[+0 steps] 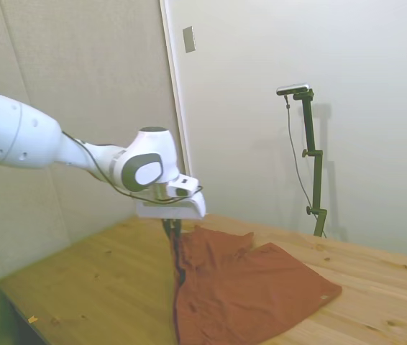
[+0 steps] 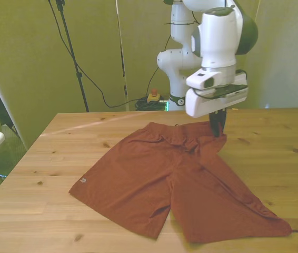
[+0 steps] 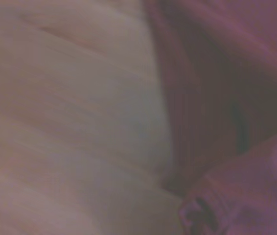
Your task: Unfold the shorts
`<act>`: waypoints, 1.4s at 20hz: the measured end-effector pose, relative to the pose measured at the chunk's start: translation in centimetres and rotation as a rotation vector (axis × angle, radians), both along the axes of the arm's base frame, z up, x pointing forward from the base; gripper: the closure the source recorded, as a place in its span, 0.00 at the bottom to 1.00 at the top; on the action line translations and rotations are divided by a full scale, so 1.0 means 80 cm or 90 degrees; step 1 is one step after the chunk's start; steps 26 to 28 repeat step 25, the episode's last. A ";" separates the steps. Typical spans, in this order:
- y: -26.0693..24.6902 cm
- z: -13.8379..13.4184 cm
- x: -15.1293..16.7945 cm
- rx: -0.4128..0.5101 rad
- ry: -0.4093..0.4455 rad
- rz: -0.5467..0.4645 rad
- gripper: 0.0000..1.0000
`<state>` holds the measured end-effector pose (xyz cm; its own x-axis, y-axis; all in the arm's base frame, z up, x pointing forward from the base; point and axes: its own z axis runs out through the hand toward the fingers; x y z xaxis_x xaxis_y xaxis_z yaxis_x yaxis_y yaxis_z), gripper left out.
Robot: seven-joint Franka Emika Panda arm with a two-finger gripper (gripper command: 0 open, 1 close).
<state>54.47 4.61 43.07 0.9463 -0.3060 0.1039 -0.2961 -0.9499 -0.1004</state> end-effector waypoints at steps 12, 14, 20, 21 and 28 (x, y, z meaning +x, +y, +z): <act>0.067 -0.065 -0.069 -0.099 0.057 0.009 0.00; 0.067 -0.066 -0.070 -0.103 0.061 0.004 0.00; 0.082 -0.049 -0.085 -0.114 0.068 0.011 0.00; 0.086 -0.043 -0.089 -0.116 0.064 0.014 0.00; 0.097 -0.018 -0.114 -0.122 0.047 0.022 0.00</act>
